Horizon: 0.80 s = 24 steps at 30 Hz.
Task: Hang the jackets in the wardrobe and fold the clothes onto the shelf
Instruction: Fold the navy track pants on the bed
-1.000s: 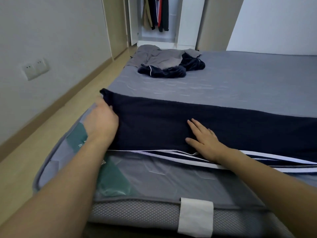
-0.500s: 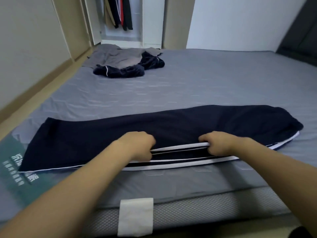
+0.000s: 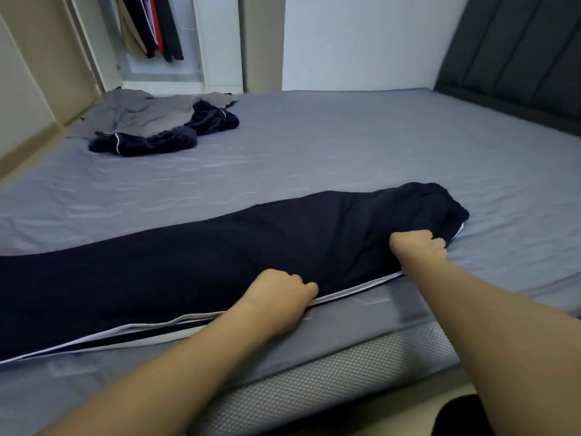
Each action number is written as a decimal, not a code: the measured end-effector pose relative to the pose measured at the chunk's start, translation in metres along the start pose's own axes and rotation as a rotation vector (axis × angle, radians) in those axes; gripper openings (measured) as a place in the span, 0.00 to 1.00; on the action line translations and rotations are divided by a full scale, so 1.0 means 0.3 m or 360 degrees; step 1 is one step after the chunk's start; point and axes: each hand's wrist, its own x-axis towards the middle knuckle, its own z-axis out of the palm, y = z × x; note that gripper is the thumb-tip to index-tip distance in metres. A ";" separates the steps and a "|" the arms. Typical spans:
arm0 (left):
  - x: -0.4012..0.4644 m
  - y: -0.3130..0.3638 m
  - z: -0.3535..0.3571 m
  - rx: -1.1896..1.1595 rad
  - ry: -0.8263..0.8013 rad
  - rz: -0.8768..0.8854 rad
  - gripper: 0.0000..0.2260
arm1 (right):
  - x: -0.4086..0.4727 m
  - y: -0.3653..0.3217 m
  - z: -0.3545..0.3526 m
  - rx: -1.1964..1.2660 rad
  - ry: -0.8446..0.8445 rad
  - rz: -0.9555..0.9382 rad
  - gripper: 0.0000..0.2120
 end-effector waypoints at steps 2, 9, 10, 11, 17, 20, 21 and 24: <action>0.006 0.006 0.016 -0.0088 -0.0071 -0.0038 0.10 | 0.000 0.013 0.018 -0.0287 0.0144 -0.0206 0.32; -0.118 -0.218 0.006 -0.0860 -0.0475 -0.0666 0.21 | -0.199 -0.171 0.177 -0.0616 -0.0263 -0.1181 0.32; -0.162 -0.287 0.025 -0.0798 -0.0444 -0.0819 0.20 | -0.261 -0.212 0.218 -0.0603 -0.0373 -0.1265 0.32; -0.239 -0.369 0.054 -0.0690 -0.0408 -0.1003 0.19 | -0.342 -0.254 0.278 -0.0614 -0.0466 -0.1347 0.32; -0.753 -0.694 0.233 -0.0319 -0.0067 -0.2228 0.24 | -0.774 -0.315 0.585 -0.0765 -0.0536 -0.1950 0.34; -0.892 -0.759 0.263 -0.0612 0.0095 -0.2552 0.26 | -0.993 -0.341 0.681 -0.0698 -0.0641 -0.2330 0.35; -0.905 -0.780 0.257 -0.0752 0.0139 -0.2548 0.25 | -1.050 -0.347 0.704 -0.0695 -0.0695 -0.2434 0.34; -0.917 -0.832 0.220 -0.1260 0.0228 -0.2411 0.17 | -1.141 -0.352 0.739 -0.0684 -0.0792 -0.2589 0.32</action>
